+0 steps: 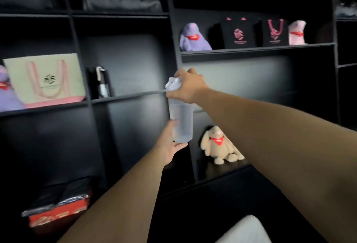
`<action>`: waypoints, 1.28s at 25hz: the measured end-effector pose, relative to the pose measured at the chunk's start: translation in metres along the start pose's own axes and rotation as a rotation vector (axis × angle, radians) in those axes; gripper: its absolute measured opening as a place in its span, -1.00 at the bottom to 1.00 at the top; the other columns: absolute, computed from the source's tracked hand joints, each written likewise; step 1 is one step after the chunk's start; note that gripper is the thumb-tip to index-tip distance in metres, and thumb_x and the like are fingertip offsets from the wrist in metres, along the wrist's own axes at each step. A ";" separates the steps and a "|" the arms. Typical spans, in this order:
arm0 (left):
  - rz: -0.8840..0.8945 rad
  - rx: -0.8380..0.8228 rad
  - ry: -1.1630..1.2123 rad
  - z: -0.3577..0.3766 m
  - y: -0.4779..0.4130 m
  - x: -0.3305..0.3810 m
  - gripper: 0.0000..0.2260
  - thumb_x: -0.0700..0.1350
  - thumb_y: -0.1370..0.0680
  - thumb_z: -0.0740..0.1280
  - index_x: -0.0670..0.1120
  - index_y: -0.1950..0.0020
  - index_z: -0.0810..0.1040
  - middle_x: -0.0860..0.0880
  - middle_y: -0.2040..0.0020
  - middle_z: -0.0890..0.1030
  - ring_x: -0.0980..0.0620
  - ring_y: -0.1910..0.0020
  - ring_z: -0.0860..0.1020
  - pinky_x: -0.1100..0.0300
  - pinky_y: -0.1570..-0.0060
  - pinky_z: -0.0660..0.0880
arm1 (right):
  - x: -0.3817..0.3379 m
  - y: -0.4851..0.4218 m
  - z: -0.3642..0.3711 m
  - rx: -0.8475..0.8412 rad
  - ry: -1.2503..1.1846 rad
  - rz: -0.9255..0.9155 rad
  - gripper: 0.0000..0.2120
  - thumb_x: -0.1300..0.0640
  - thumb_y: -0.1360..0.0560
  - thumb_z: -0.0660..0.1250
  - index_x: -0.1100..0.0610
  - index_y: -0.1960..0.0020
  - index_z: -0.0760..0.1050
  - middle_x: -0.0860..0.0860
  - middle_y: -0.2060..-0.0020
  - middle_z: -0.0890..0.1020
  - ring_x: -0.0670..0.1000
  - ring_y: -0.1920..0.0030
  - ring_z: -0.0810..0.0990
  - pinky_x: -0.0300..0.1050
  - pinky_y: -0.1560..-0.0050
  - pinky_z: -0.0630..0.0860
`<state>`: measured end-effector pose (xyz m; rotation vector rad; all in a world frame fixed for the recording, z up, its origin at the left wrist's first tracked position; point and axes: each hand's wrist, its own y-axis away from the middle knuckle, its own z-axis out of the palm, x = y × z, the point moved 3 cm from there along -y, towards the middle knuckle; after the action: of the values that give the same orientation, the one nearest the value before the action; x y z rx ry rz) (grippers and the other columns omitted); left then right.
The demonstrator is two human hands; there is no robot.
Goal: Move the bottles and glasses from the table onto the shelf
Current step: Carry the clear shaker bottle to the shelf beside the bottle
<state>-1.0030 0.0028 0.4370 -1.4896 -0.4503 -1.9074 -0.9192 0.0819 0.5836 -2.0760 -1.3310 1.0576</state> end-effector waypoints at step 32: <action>0.190 0.483 -1.441 -0.237 -0.533 0.243 -0.24 0.35 -0.51 0.35 -0.33 -0.31 0.46 -0.17 0.21 0.61 -0.04 0.39 0.52 0.14 0.33 0.44 | -0.064 -0.527 0.358 0.075 -0.199 -0.166 -0.43 -0.18 -0.32 0.43 -0.09 -0.31 0.48 0.05 -0.16 0.39 0.21 -0.22 0.39 0.08 -0.18 0.53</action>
<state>-1.5683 0.1651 0.6677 -2.1850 -1.1924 -0.2320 -1.5118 0.2411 0.7669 -1.8088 -1.5054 1.2455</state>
